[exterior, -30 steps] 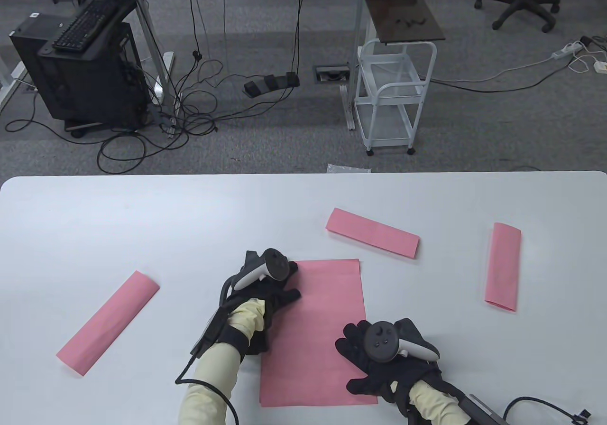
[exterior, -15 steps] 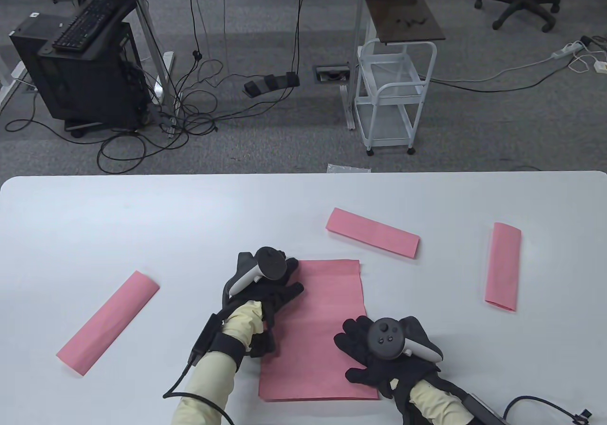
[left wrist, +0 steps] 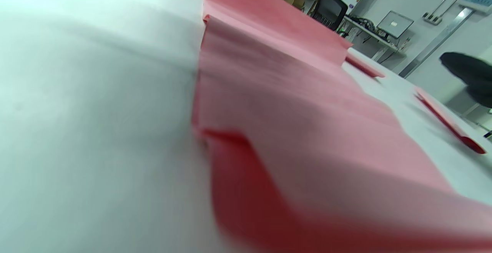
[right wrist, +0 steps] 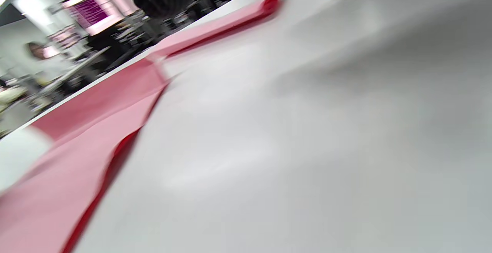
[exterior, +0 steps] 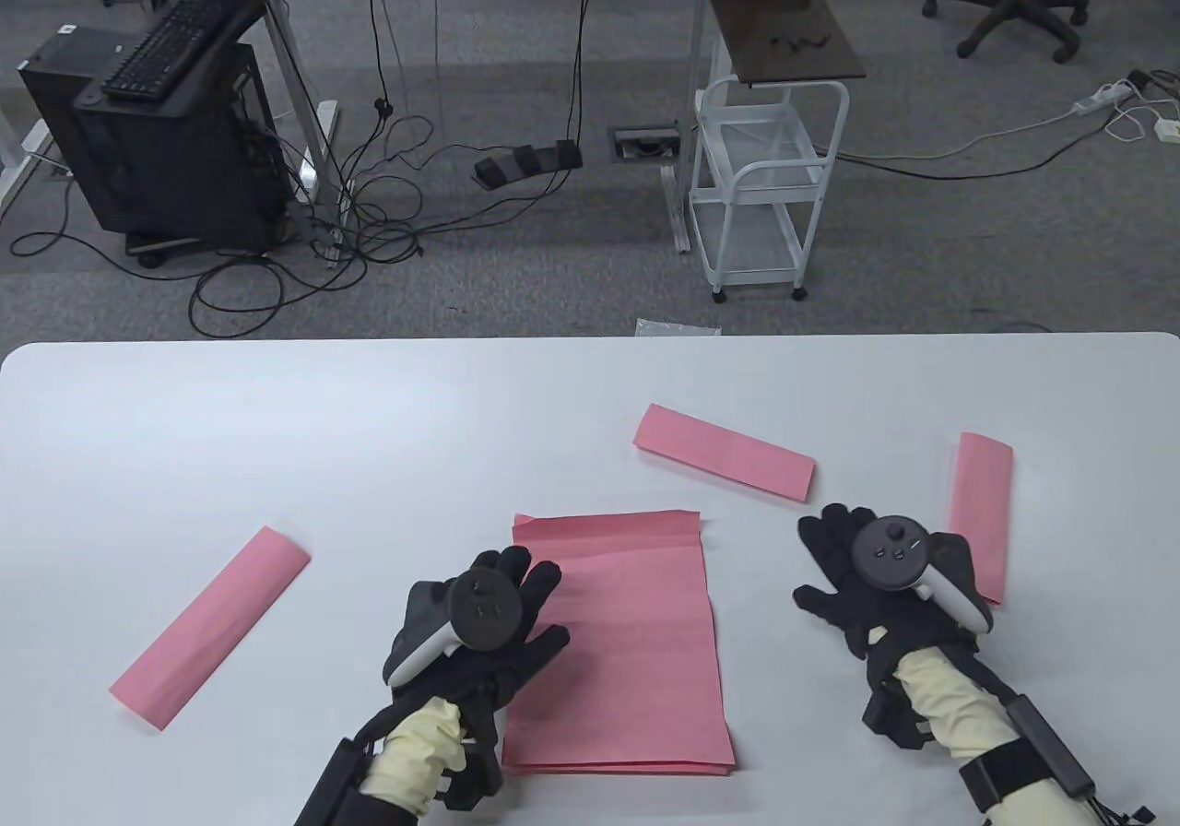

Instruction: Unfold complexly folded papers and stack

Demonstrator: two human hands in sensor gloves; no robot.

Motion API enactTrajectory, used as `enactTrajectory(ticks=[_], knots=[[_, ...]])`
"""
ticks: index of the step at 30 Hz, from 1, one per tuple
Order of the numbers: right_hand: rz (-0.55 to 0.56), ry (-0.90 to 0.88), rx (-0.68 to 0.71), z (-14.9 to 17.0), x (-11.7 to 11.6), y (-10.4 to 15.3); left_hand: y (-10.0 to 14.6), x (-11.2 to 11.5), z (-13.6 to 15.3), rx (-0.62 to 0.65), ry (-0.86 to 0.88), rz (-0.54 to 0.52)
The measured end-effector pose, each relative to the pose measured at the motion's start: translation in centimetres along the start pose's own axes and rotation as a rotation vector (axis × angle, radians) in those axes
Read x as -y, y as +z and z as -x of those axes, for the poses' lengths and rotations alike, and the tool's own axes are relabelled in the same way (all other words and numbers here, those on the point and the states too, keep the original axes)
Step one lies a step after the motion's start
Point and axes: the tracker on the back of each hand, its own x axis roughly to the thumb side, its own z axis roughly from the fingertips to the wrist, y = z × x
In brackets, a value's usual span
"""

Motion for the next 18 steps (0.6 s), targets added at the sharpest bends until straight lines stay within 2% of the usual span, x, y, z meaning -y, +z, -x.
enactTrajectory(ticks=[5, 7, 13, 18], knots=[[0.064, -0.106, -0.272, 4.3, 2.8, -2.5, 2.9, 1.2, 0.1, -0.022, 0.026, -0.048], [0.088, -0.101, -0.342, 5.8, 3.4, -3.4, 3.6, 1.6, 0.2, -0.029, 0.019, -0.071], [0.153, -0.074, -0.559, 8.9, 4.0, -5.2, 4.0, 2.2, 0.6, -0.049, 0.054, -0.096], [0.145, -0.087, -0.694, 10.4, 3.9, -5.9, 4.0, 2.2, 1.4, -0.047, 0.085, -0.136]])
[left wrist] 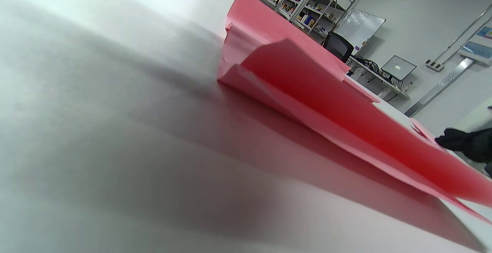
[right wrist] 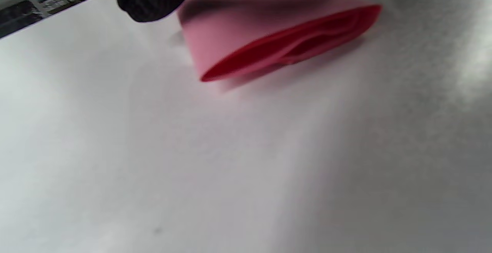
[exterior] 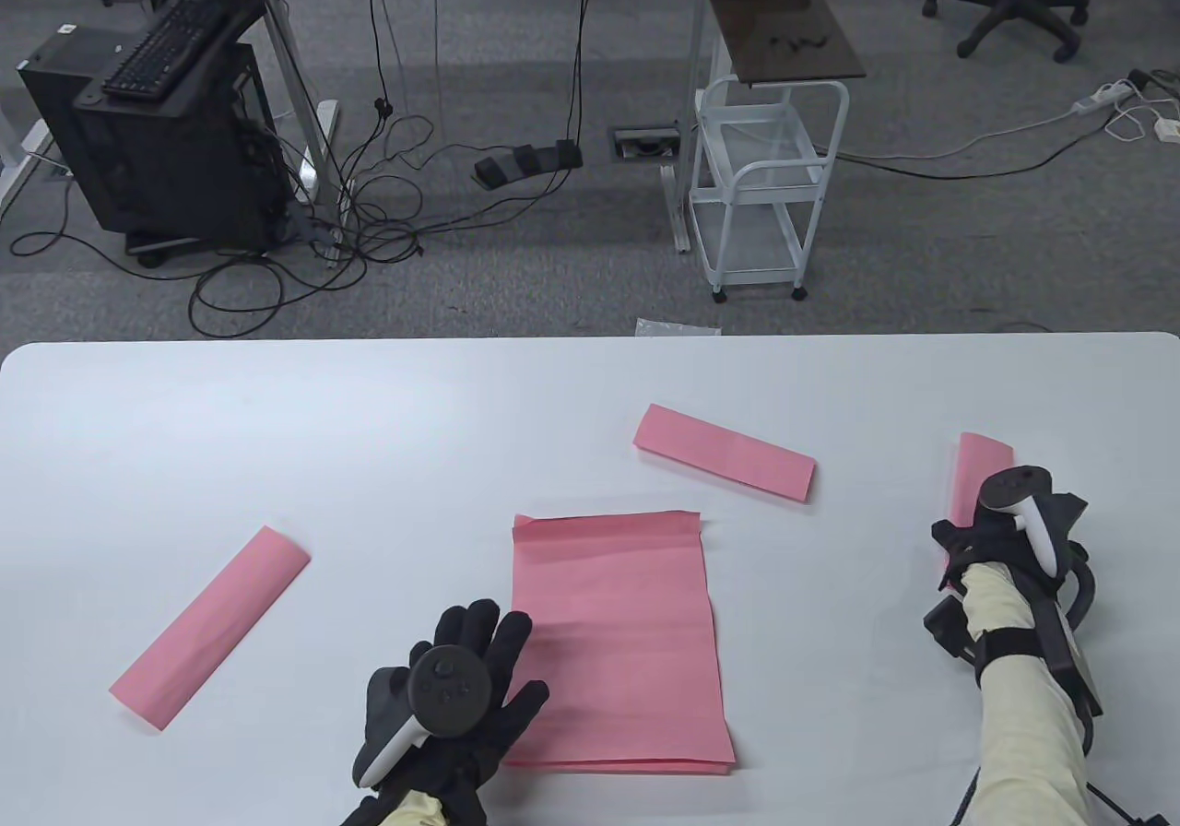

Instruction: Unfold complexly folded papers and stack

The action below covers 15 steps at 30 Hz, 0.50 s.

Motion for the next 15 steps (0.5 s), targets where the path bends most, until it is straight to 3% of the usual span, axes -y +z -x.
enactTrajectory(ticks=[5, 15], knots=[[-0.063, -0.036, -0.027, -0.1, -0.6, -0.7, -0.4, 0.5, 0.3, -0.004, 0.015, 0.036], [0.101, -0.123, 0.061, -1.3, -0.3, 0.4, -0.7, 1.3, 0.3, 0.014, 0.046, 0.098]])
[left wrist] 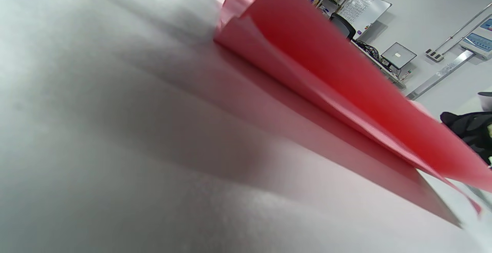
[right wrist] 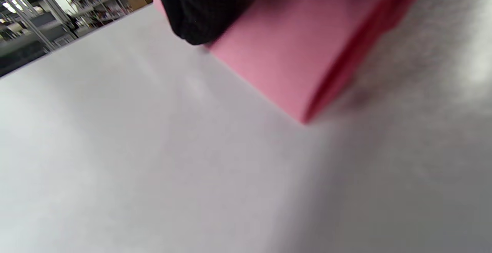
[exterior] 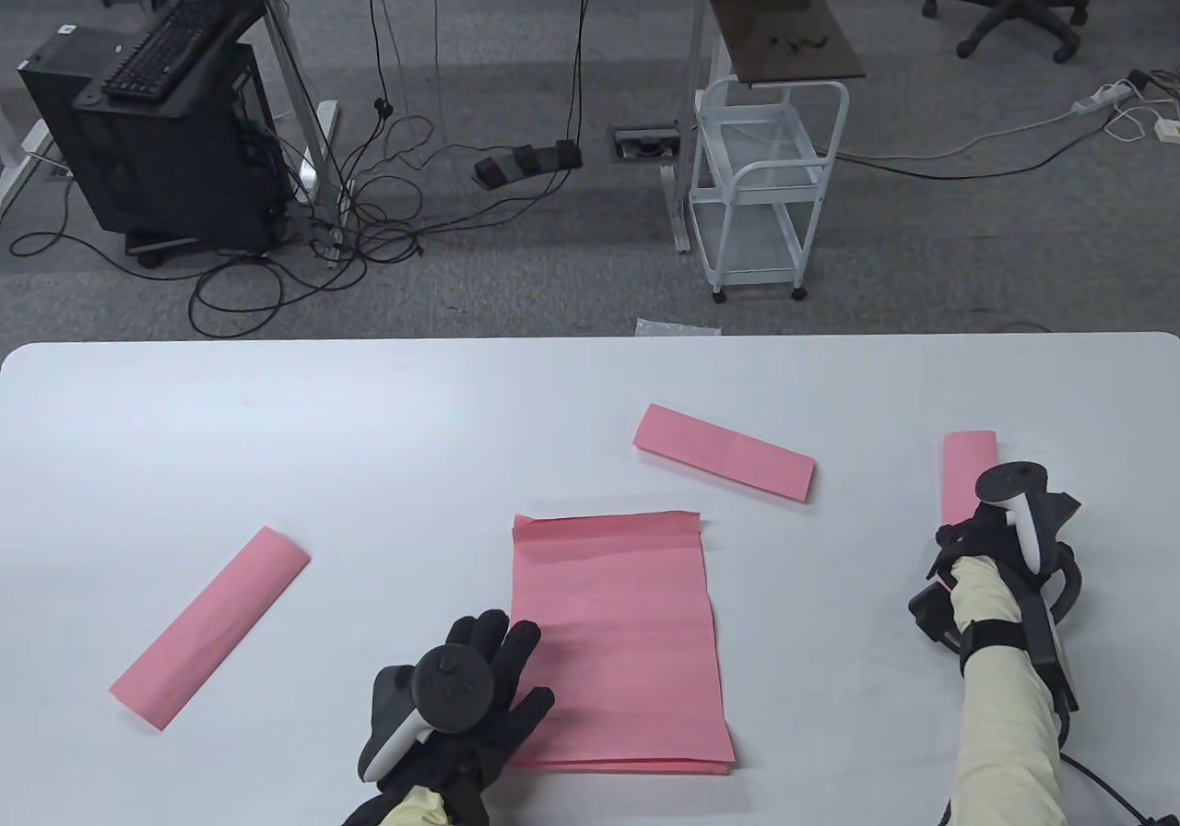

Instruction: Unfold complexly folded papers and stack

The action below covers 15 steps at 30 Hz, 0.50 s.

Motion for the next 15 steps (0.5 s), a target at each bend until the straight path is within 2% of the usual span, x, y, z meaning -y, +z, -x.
enactTrajectory(ticks=[3, 6, 9, 10, 11, 13, 15], knots=[[0.054, -0.082, 0.071, -0.6, 0.4, 1.0, 0.0, 0.1, -0.1, 0.011, 0.005, 0.010], [-0.010, -0.201, 0.203, -1.6, 0.6, 2.2, -0.2, 0.3, -0.2, 0.027, 0.014, 0.022], [-0.101, -0.370, 0.427, -3.0, 0.4, 4.4, -0.6, 0.3, -0.3, 0.046, 0.044, 0.039], [-0.168, -0.447, 0.528, -3.7, 0.1, 5.6, -0.9, 0.2, -0.3, 0.052, 0.062, 0.048], [-0.204, -0.481, 0.570, -4.1, -0.1, 6.1, -1.1, 0.1, -0.4, 0.055, 0.073, 0.050], [-0.386, -0.601, 0.743, -5.7, -1.3, 8.8, -1.9, -0.4, -0.8, 0.074, 0.106, 0.038], [-0.560, -0.657, 0.852, -7.1, -2.5, 11.3, -2.7, -0.9, -1.3, 0.095, 0.124, 0.032]])
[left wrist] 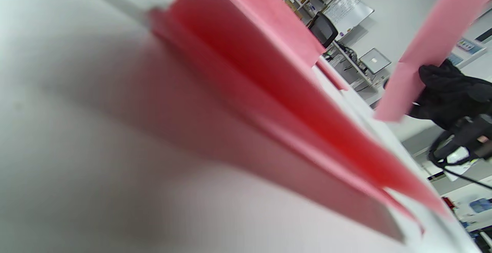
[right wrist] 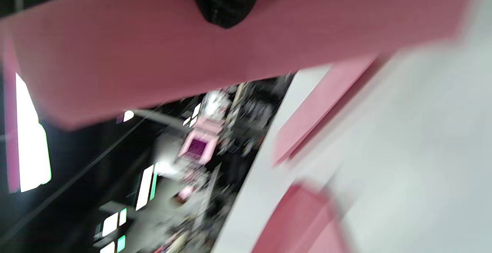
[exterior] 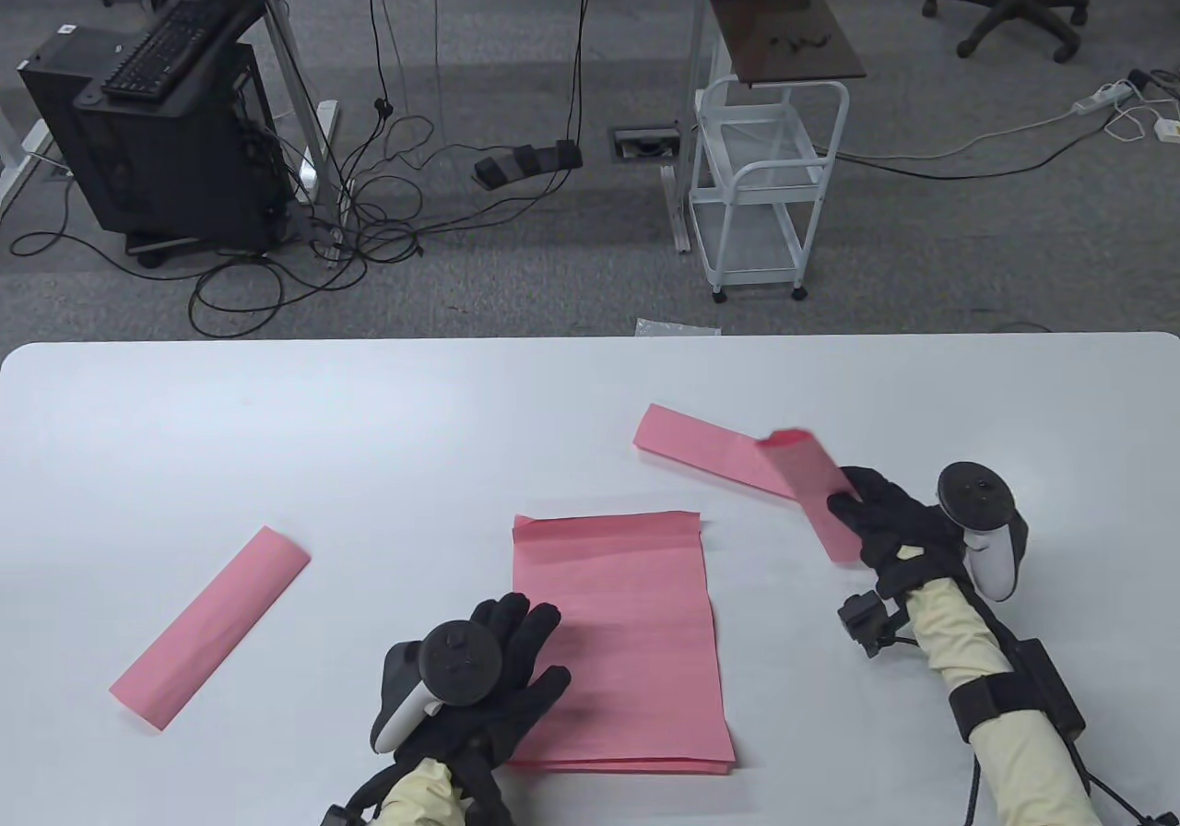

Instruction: Unfold complexly folded papers and stack

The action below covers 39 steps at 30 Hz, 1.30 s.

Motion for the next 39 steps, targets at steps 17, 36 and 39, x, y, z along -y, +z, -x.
enactTrajectory(ticks=[17, 36, 39], knots=[[-0.596, -0.187, 0.222, -3.9, -17.2, 1.5, -1.1, -0.8, 1.9, 0.092, 0.471, -0.028], [-0.242, -0.481, 0.166, 0.1, -10.6, 4.3, 1.7, -4.0, 4.8, -0.061, 0.772, -0.468], [-0.249, -0.219, 0.184, -1.1, -11.5, 4.2, 1.7, -4.0, 4.8, -0.064, 0.725, -0.459]])
